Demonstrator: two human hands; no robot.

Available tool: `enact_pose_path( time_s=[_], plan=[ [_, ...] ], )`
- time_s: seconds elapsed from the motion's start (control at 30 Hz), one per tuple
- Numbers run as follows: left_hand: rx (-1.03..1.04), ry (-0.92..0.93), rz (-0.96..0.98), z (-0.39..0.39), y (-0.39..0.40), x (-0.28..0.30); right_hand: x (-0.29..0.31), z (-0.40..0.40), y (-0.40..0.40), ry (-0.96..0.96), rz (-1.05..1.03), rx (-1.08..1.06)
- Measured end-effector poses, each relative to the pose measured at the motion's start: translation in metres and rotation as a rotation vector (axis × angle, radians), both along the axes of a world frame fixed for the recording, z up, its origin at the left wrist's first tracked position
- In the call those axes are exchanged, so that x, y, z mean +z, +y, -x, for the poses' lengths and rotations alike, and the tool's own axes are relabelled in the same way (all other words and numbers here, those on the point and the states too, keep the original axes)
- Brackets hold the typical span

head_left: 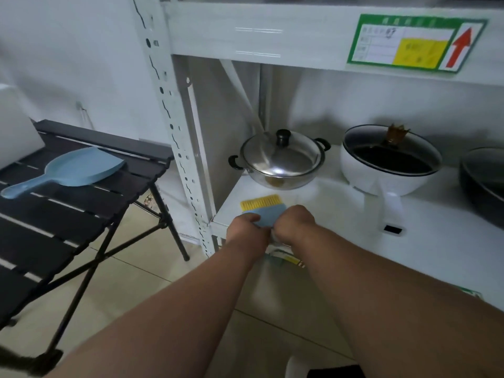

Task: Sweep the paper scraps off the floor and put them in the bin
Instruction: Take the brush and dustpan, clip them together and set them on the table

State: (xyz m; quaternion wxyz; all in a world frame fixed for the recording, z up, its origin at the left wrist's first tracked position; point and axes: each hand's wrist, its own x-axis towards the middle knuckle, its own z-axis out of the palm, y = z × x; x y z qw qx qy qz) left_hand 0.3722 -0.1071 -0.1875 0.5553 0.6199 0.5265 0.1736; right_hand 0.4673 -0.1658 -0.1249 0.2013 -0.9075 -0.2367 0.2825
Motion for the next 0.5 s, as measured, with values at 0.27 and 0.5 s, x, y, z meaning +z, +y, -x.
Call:
enact_pose_path(
  time_s=[0.27,0.5],
  plan=[
    [0.04,0.022,-0.053,0.015,-0.013,0.014,-0.01,0.009,0.0,0.633,-0.387,-0.395],
    [0.1,-0.209,0.042,0.067,-0.017,0.043,0.009,0.031,-0.016,0.751,-0.477,-0.413]
  ],
)
